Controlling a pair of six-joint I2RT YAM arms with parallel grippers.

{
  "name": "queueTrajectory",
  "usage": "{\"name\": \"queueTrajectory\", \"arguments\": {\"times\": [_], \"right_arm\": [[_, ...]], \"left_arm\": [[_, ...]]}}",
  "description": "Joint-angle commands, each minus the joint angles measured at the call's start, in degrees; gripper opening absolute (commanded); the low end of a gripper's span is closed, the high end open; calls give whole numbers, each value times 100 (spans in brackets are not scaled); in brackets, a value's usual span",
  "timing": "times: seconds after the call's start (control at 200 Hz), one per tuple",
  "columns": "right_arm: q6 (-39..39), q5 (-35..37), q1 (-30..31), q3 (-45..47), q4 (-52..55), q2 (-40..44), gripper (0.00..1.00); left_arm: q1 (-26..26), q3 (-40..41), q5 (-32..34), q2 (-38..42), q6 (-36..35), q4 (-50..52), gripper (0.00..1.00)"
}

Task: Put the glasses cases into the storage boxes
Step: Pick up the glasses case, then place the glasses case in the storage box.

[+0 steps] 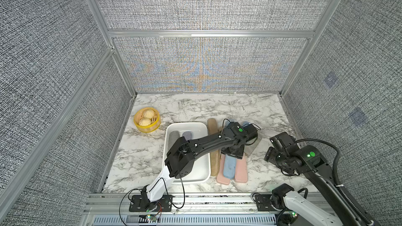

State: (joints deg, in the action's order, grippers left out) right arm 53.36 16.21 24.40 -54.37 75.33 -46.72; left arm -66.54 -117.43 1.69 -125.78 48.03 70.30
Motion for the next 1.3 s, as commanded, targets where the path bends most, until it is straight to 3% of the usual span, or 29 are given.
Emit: {"name": "queueTrajectory", "arguments": {"times": [0.0,0.23,0.42,0.64,0.95,1.296], "right_arm": [[-46,119,-5,-77,140,-38,81],[-151,-12,-4,-83,-11,-65,81],[-194,-210,3,-161,-71,-193,81],[-190,-384,18,-206,-115,-329,81],[-134,-387,87,-191,-54,-331,80],[-124,-408,135,-153,-115,-468,80]], "left_arm": [[67,-42,252,255,13,26,60],[513,100,750,1079,-123,480,59],[1324,1007,1146,1952,-407,482,59],[2215,2062,1001,2344,-861,22,59],[2532,2382,551,1600,-991,-529,58],[2641,2009,448,783,-1062,-729,57]]}}
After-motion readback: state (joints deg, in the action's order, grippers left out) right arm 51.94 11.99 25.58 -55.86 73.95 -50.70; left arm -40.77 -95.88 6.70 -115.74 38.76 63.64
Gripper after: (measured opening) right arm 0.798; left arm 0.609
